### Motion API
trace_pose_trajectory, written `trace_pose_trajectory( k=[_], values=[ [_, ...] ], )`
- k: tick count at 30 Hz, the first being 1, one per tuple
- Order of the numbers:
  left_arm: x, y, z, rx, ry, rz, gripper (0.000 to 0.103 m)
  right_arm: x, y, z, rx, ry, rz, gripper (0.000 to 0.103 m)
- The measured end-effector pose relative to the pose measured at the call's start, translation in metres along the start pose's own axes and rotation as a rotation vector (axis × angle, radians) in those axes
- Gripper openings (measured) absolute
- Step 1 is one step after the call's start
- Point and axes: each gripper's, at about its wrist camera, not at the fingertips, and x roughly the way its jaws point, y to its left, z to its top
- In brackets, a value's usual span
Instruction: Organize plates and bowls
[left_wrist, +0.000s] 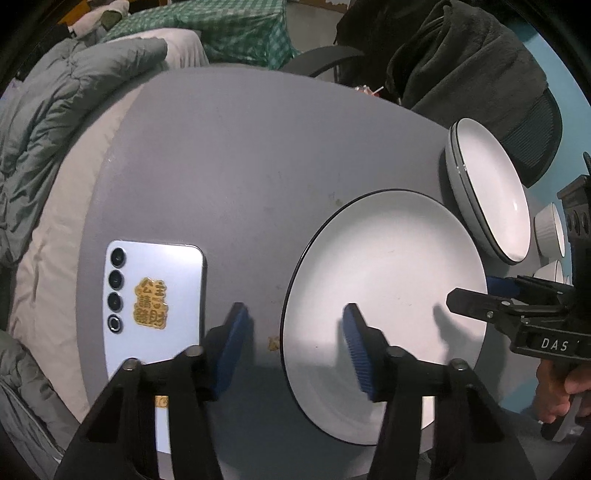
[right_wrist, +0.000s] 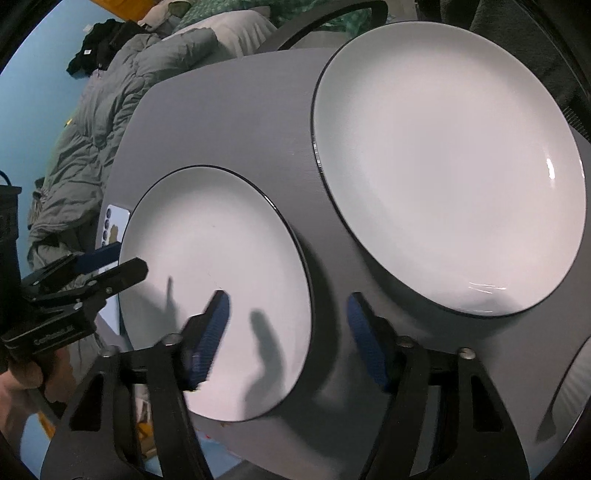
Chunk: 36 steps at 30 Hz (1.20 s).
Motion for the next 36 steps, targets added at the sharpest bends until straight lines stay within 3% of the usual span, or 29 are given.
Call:
trace_pose_trajectory(
  k=[1,9,14,18,23,36],
  values=[
    [0.002,0.001,0.0,-0.009,0.011,-0.002,0.04,0.001,0.0,0.001,0.001,0.008,0.001,0.057],
    [0.013,-0.004,0.001,-0.035,0.042,-0.044,0.023,0.004,0.001,-0.001,-0.008,0.033,0.002,0.04],
    [0.013,-0.003,0.001,-0.068,0.05,-0.063,0.021,0.003,-0.006,-0.001,-0.005,0.039,-0.032,0.018],
    [0.013,-0.003,-0.004,-0.103,0.055,-0.079,0.019,0.001,-0.017,-0.001,0.024,0.062,0.006,0.015],
    [0.01,-0.02,-0.026,-0.09,0.066,-0.053,0.02,-0.004,-0.02,-0.01,0.017,0.068,-0.022,0.015],
    [0.019,-0.097,-0.071,-0.06,0.122,-0.105,0.02,-0.04,-0.068,-0.054,0.055,0.062,-0.069,0.015]
  ],
)
